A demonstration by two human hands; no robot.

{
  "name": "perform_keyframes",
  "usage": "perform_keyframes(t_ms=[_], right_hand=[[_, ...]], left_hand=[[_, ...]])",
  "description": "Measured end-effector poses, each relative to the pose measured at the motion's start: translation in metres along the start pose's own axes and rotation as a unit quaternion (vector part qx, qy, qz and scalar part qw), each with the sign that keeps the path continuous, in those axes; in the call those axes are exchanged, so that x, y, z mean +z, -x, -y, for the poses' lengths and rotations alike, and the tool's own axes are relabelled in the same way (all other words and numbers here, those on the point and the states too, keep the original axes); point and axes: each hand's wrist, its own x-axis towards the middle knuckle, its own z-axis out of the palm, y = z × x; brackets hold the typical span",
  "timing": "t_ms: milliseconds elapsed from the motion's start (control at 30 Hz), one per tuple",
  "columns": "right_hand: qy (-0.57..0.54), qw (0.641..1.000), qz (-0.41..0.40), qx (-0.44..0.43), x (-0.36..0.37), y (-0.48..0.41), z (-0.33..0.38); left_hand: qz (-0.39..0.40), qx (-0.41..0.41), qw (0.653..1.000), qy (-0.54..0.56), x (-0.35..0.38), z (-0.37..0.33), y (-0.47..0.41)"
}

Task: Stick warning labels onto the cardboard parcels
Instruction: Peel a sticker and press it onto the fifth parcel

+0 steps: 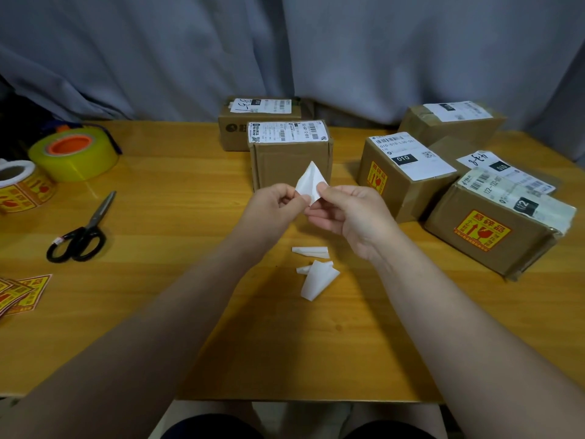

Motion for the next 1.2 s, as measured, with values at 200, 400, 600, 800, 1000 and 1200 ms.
perform_keyframes(t_ms=[200,400,600,800,1000,1200], right_hand=[[-0.065,0.997,0.039,0.024,0.002,0.004,-0.002],[-0.071,0.995,0.063,0.021,0.001,0.007,-0.008],[0.058,0.994,-0.044,-0.086,0.005,0.007,-0.02],[0.161,0.981,0.016,-0.103,-0.006,0.006,-0.012],[0.131,0.988,0.05,-0.06,-0.014,0.006,-0.007],[0.113,0.991,0.016,-0.064,-0.009,0.004,-0.013]], left_hand=[[-0.002,0.008,0.999,-0.033,0.0,0.0,0.0],[-0.029,0.039,0.998,-0.036,-0.001,-0.002,-0.002],[-0.016,0.098,0.987,-0.124,-0.001,-0.003,-0.001],[0.061,0.065,0.987,-0.137,-0.012,-0.008,0.001],[0.085,-0.003,0.996,-0.04,-0.02,-0.004,0.001],[0.084,0.026,0.994,-0.058,-0.014,-0.002,0.005]])
